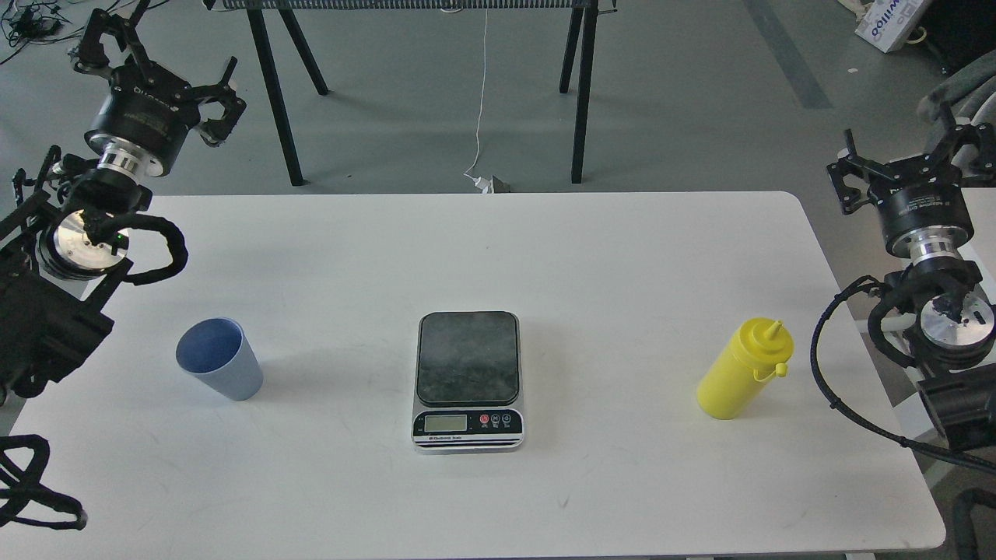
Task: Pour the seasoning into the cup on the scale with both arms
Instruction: 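Move the left gripper down toward the blue cup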
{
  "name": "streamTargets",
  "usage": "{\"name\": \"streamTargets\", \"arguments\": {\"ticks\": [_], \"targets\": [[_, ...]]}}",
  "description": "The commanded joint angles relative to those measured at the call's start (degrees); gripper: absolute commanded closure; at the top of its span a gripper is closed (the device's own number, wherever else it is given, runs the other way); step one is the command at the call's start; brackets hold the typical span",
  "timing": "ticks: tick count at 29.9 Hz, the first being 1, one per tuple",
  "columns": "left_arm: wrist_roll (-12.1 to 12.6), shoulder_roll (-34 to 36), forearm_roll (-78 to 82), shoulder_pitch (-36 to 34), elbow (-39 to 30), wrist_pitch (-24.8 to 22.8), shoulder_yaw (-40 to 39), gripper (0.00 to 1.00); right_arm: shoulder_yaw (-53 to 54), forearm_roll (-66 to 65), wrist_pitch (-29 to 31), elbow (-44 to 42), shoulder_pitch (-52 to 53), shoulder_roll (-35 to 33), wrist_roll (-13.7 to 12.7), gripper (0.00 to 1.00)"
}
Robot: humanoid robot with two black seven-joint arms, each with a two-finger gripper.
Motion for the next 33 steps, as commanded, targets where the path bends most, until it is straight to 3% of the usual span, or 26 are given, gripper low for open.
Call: {"name": "streamTargets", "arguments": {"ticks": [1,8,16,20,23,27,29,33], "targets": [[-0.04,-0.07,-0.01,0.17,-0.01,0.0,0.0,0.0,0.3,0.0,0.0,0.08,-0.03,-0.36,0.08,0.01],[-0.39,2.02,-0.53,3.23,-5.26,0.17,-0.36,0.0,0.39,0.0,0.0,2.01,-1.17,-1.77,0.08,0.01],[-0.39,17.4,3.22,17.2,-25.65,-0.67,-0.44,0.0,3.03,0.0,0.0,6.66,-8.37,-3.26,0.34,0.01],[-1.0,23.73,15.86,21.78,-30.24,-0.67,-0.79,0.0,4.61,0.0,0.0,8.86,-11.63,-4.05,0.34,0.01],[-3.98,27.25,26.59,22.84,-30.42,-0.67,-0.79,0.0,4.96,0.0,0.0,10.09,-12.95,-4.67,0.43,0.01],[-11.69,31.91,42.67,23.72,-30.42,-0.67,-0.44,0.01,6.19,0.0,0.0,10.62,-13.83,-5.37,0.43,0.01],[-11.69,33.58,49.61,24.42,-30.33,-0.35,0.0,0.01,6.54,0.0,0.0,10.62,-14.18,-5.46,0.43,0.01],[-11.69,34.47,65.52,25.83,-30.33,6.92,0.09,0.01,6.54,0.0,0.0,10.89,-14.36,-5.9,0.43,0.01]]}}
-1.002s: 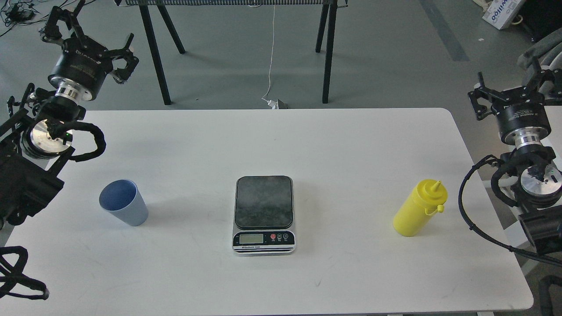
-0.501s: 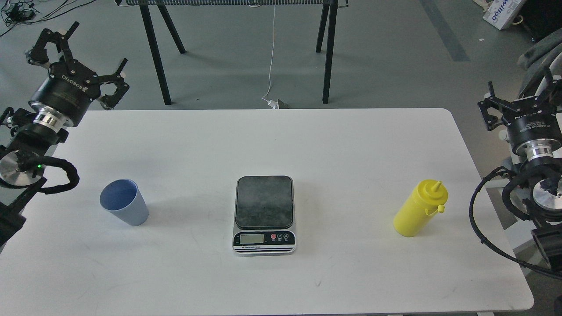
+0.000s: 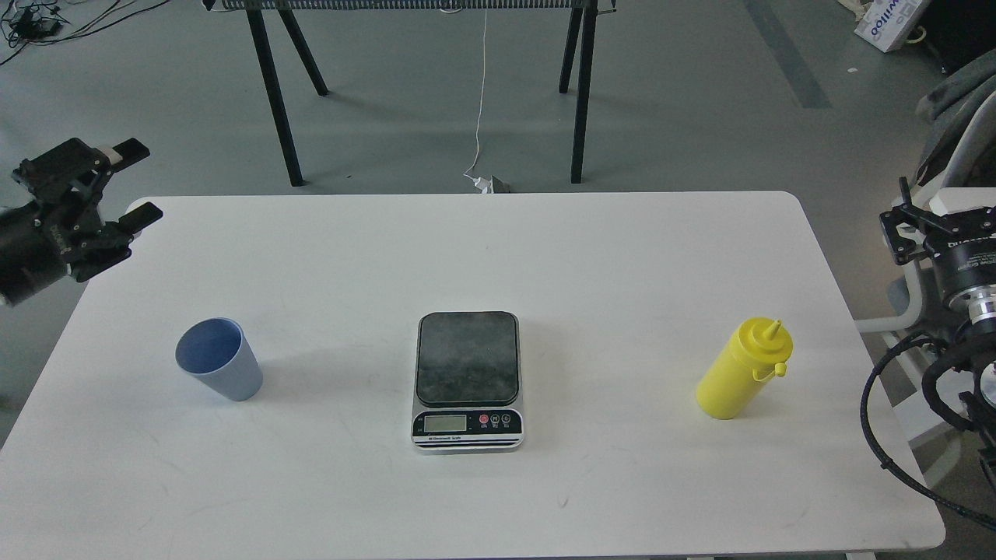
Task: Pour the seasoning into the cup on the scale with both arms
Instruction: 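Move the left gripper down toward the blue cup, then grasp the blue cup with the left gripper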
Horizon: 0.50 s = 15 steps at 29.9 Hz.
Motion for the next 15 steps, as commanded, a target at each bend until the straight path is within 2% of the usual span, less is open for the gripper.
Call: {"name": "streamTargets", "arguments": {"ticks": [1,2,5,7,9,11,15], "targets": [[-0.12,0.58,15.25,1.45,0.04,7.82,0.16,0.01,0.05,0.0,0.0,0.15,-0.2,-0.19,-0.01,0.01],[-0.12,0.49,18.78,1.89,0.04,10.81,0.24,0.02,0.05,0.0,0.0,0.15,-0.11,-0.19,-0.01,0.01],[-0.12,0.32,30.29,3.73,0.04,23.98,3.31,0.06,0.05,0.0,0.0,0.15,-0.11,-0.19,-0.01,0.01],[-0.12,0.06,37.06,3.91,0.48,33.12,7.87,0.06,0.05,0.0,0.0,0.15,-0.2,-0.19,-0.01,0.01],[-0.12,0.58,41.55,3.83,1.18,39.46,12.96,0.07,0.05,0.0,0.0,0.15,-0.2,-0.19,-0.01,0.01],[-0.12,0.5,44.02,3.39,2.49,42.21,17.89,0.09,0.05,0.0,0.0,0.15,-0.2,-0.19,-0.01,0.01],[-0.12,-0.21,46.32,2.33,4.52,42.48,23.18,0.19,-0.04,0.0,0.0,0.14,-0.2,-0.19,-0.01,0.01]]}}
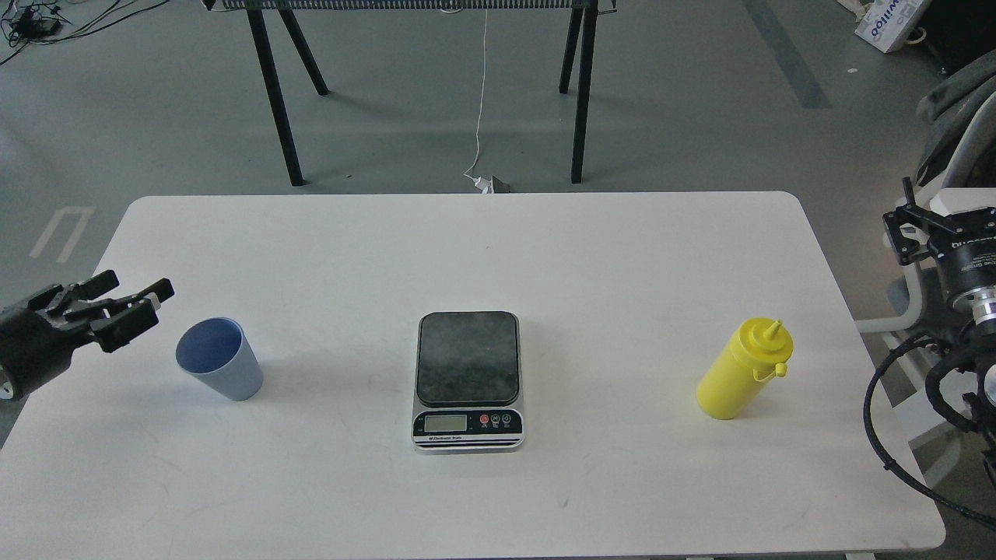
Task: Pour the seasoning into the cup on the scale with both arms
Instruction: 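Grasp the blue cup with the left gripper, then lift the blue cup and carry it over the scale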
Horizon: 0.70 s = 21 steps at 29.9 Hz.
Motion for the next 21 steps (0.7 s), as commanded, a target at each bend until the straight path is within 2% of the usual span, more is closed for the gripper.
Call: {"name": "streamTargets", "arguments": {"ticks": [1,9,15,19,21], "targets": [[0.03,-1.01,2.55,-0.91,1.23,0.57,3.51,0.21,-0.09,0.0,0.0,0.0,0.0,0.01,-0.01,0.01],[0.03,-5.58,4.58,-1.09,5.09,0.05,3.51,0.23,-0.01,0.0,0.0,0.0,0.0,0.01,-0.01,0.01],[0.03,-7.08,4.67,-1.79,7.47,-1.09,4.12,0.37,-0.09,-0.09,0.0,0.0,0.0,0.01,-0.01,0.01],[0.03,-8.49,4.67,-2.84,9.57,-1.36,5.09,0.39,-0.09,0.0,0.0,0.0,0.0,0.01,-0.01,0.01],[0.03,-8.58,4.67,-3.28,9.93,-1.36,5.88,0.49,-0.01,0.0,0.0,0.0,0.0,0.01,-0.01,0.01]]}}
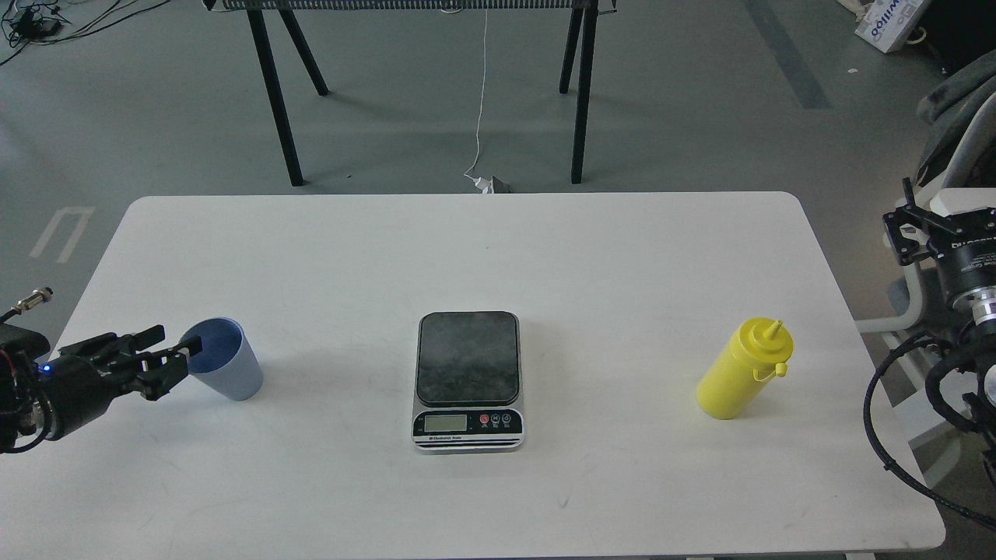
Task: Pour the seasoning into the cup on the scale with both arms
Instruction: 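Lift the blue cup and carry it over the scale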
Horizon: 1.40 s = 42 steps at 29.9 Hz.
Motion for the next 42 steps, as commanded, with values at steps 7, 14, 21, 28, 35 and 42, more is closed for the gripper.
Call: {"name": "streamTargets", "arguments": {"ticks": [7,14,21,28,35,42], "targets": [[0.0,-0.38,-0.01,-1.93,0.81,-0.14,2.39,0.8,-0.03,-0.08,0.0,-0.08,-0.09,0.01,0.0,0.01],[0.0,0.15,-0.09,-4.29,0.63,-0.23,2.56,0.93,0.06,-0.08,0.0,-0.08,-0.17,0.01,0.0,0.01],[0.0,4.45,-0.44,-15.35,-8.84,-8.63,2.39,0.93,0.06,-0.08,0.0,0.0,-0.61,-0.78,0.0,0.01],[0.0,1.74,2.7,-27.76,-15.54,-18.94,2.56,0.94,0.5,0.01,0.0,-0.08,-1.49,-2.19,0.0,0.01],[0.92,-12.23,14.32,-29.79,-15.63,-23.87,4.41,0.93,1.99,0.01,0.0,0.0,-2.98,-2.89,0.0,0.01],[3.91,-19.8,14.32,-28.74,-14.49,-23.96,9.41,0.93,2.52,0.01,0.0,0.0,-3.43,-3.95,0.0,0.01]]}}
